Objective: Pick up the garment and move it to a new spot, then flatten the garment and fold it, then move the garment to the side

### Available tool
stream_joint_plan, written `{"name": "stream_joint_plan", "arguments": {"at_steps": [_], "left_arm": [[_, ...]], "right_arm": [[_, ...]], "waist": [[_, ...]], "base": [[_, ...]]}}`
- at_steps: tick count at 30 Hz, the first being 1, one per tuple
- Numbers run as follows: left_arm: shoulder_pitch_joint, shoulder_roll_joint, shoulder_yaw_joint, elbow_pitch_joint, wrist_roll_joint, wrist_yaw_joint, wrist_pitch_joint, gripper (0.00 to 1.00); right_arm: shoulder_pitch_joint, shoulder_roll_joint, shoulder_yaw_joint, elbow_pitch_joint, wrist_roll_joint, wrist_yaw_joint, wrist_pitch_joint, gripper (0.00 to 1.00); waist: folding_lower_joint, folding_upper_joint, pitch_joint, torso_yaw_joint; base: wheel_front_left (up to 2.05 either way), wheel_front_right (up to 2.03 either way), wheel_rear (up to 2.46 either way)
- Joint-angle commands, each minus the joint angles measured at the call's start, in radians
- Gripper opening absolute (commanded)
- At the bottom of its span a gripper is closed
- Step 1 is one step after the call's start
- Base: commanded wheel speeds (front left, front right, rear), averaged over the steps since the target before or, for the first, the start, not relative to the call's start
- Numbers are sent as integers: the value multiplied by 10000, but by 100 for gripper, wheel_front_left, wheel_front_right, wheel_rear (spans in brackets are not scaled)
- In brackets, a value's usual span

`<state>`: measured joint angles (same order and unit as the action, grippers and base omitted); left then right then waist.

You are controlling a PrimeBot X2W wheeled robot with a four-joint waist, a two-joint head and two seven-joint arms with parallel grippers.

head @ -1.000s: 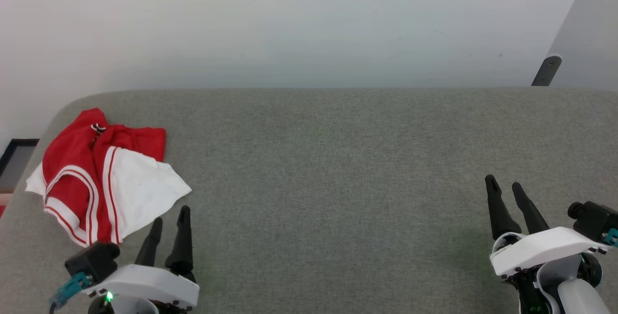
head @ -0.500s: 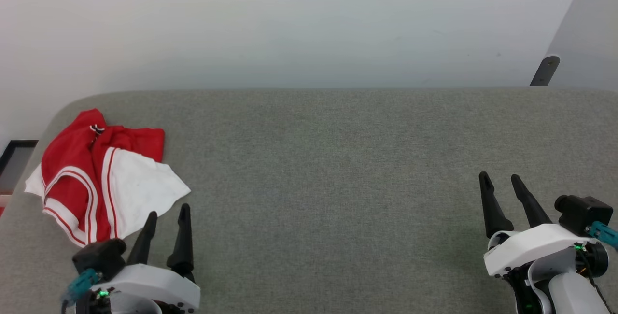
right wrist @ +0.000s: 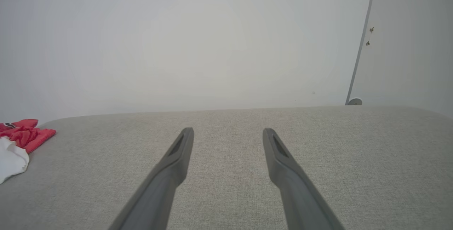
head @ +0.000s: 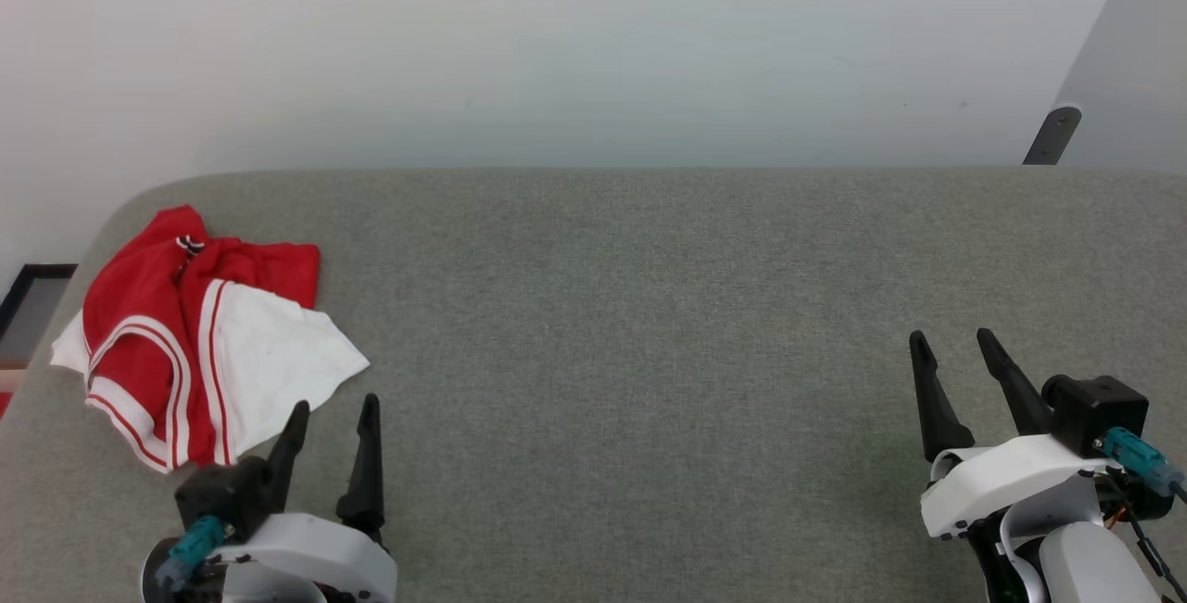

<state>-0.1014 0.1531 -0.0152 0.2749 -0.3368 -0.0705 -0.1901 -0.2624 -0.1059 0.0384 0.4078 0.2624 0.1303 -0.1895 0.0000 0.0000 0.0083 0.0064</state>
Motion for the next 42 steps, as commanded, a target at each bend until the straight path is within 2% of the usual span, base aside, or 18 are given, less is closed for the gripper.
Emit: {"name": "stream_joint_plan", "arguments": {"at_steps": [1, 25, 37, 42], "left_arm": [[-29, 56, -5, -15, 326, 31, -89, 100], [-168, -44, -4, 258, 2030, -70, -561, 100], [-258, -195, 244, 739, 2436, -284, -765, 100], [-313, -267, 349, 842, 2304, -348, -746, 100]], "right_arm": [[-170, 26, -14, -92, -336, 5, -100, 100], [385, 296, -925, -503, -2177, 7, -576, 100], [443, 419, -1138, -211, -3057, 7, -776, 100], [412, 452, -1120, -187, -3021, 7, -771, 100]], "waist": [[0, 0, 3, 0], [0, 0, 145, 116], [0, 0, 222, 254], [0, 0, 273, 267]], "base": [[0, 0, 0], [0, 0, 0], [0, 0, 0], [0, 0, 0]]}}
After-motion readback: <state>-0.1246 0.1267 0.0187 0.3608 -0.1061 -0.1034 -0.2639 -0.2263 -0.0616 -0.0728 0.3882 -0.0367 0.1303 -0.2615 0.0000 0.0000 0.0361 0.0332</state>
